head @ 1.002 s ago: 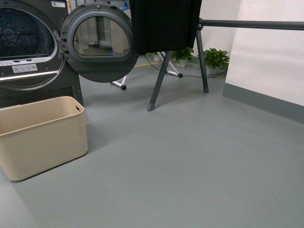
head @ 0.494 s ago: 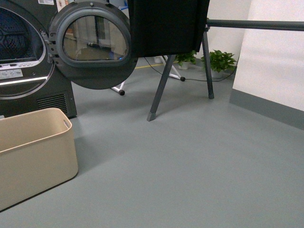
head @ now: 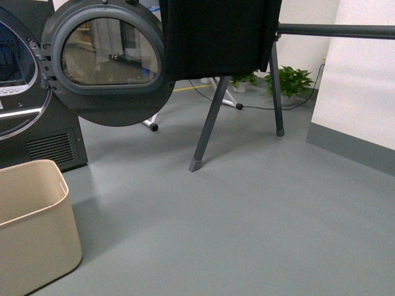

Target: Move hamper under clothes hanger

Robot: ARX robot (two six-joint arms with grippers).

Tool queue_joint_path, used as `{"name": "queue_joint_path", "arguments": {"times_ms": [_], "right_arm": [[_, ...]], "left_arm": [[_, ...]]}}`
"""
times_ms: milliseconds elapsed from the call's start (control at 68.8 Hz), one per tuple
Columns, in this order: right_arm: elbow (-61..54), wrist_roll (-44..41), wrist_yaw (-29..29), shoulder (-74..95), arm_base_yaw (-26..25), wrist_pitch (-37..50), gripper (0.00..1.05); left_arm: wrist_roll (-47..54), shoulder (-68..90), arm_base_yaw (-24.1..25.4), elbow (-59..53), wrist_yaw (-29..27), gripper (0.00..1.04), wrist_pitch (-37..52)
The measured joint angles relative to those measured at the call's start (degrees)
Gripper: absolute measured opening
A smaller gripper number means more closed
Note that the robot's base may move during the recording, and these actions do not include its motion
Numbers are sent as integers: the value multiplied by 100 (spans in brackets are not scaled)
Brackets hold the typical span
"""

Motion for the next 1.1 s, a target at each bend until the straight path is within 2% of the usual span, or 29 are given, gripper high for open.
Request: {"name": "queue_joint_path", "arguments": {"times_ms": [1104], "right_arm": [[-2,0,0,0,-2,0,97]], "left_arm": [[-2,13,0,0,-9,98,0]]}}
